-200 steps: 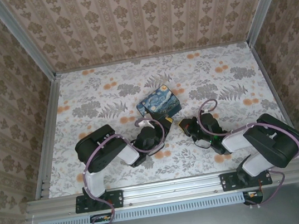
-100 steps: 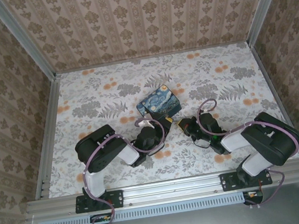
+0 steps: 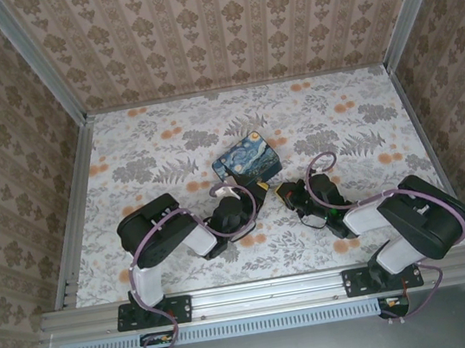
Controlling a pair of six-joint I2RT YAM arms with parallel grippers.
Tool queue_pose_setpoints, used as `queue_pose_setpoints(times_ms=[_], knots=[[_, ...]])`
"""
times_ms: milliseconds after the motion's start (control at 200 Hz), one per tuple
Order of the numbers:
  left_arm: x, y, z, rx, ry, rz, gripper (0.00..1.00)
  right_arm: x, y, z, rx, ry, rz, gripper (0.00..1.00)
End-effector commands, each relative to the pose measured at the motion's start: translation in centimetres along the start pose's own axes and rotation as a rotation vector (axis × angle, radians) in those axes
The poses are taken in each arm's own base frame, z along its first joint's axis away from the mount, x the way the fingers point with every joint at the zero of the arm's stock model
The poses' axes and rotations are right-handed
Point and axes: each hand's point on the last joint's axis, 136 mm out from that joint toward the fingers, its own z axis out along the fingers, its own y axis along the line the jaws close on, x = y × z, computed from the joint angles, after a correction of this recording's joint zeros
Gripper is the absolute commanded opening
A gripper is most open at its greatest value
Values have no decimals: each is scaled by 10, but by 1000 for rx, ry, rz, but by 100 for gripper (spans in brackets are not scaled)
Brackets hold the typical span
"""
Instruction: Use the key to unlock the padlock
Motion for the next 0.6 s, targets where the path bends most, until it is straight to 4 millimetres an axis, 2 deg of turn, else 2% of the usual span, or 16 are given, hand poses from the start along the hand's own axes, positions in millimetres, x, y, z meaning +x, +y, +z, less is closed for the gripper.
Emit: queue_pose_setpoints(times_ms=[0, 305, 595], knots=[[3, 26, 1, -85, 1, -21, 0, -3, 26, 1, -64, -17, -6, 0], [4, 28, 0, -94, 2, -14, 0, -4, 32, -1, -68, -18, -19, 0], [2, 32, -1, -102, -5, -14, 0, -3, 28, -4, -52, -16, -28, 0]])
